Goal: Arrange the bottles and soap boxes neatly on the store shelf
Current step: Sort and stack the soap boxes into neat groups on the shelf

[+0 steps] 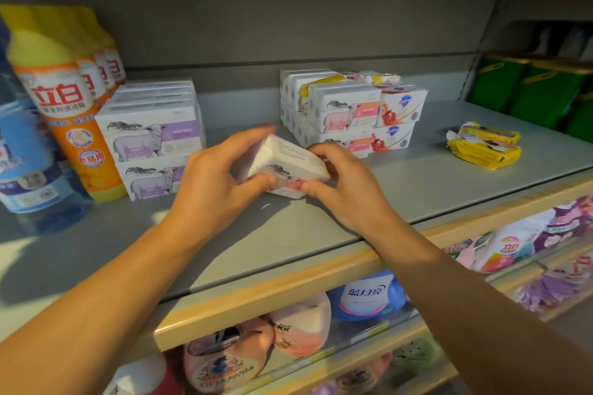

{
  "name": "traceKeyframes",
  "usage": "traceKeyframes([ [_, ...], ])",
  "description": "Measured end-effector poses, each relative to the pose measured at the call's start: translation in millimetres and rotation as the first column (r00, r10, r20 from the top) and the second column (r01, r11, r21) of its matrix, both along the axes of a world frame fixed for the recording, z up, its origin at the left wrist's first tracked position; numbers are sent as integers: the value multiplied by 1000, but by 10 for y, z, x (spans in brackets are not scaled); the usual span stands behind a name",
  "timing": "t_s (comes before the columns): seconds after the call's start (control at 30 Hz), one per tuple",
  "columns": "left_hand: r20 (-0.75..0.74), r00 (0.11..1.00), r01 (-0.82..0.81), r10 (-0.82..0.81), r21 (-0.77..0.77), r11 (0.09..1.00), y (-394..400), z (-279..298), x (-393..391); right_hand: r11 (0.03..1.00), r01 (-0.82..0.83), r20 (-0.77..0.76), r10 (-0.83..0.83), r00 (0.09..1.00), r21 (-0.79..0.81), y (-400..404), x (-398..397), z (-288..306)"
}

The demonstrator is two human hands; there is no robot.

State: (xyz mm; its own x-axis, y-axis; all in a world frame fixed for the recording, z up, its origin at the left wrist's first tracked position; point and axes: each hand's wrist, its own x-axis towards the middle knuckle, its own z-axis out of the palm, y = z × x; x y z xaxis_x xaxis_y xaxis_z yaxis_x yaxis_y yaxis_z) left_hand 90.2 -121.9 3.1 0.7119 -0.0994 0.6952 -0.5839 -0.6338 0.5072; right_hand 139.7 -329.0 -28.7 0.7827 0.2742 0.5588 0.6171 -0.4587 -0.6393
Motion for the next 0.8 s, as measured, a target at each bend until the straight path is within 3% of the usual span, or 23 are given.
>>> traceKeyframes([
  [0.07, -66, 997, -42, 40, -24, 999, 47, -14, 25, 1000, 8, 22, -8, 1000, 7, -1, -4, 3],
  [0.23, -220, 956, -176, 195, 105, 979, 135, -114, 105, 995, 20, 58, -14, 998, -97, 20, -30, 5],
  [0.57, -302, 919, -218, 253, 144, 965, 159, -164, 107, 952, 139, 234, -75, 969, -272, 104, -99, 65],
  [0.8, -266, 905, -197, 333, 432, 880, 474, -208, -173, 856, 282, 409, -91, 908, -433, 261, 34, 154],
])
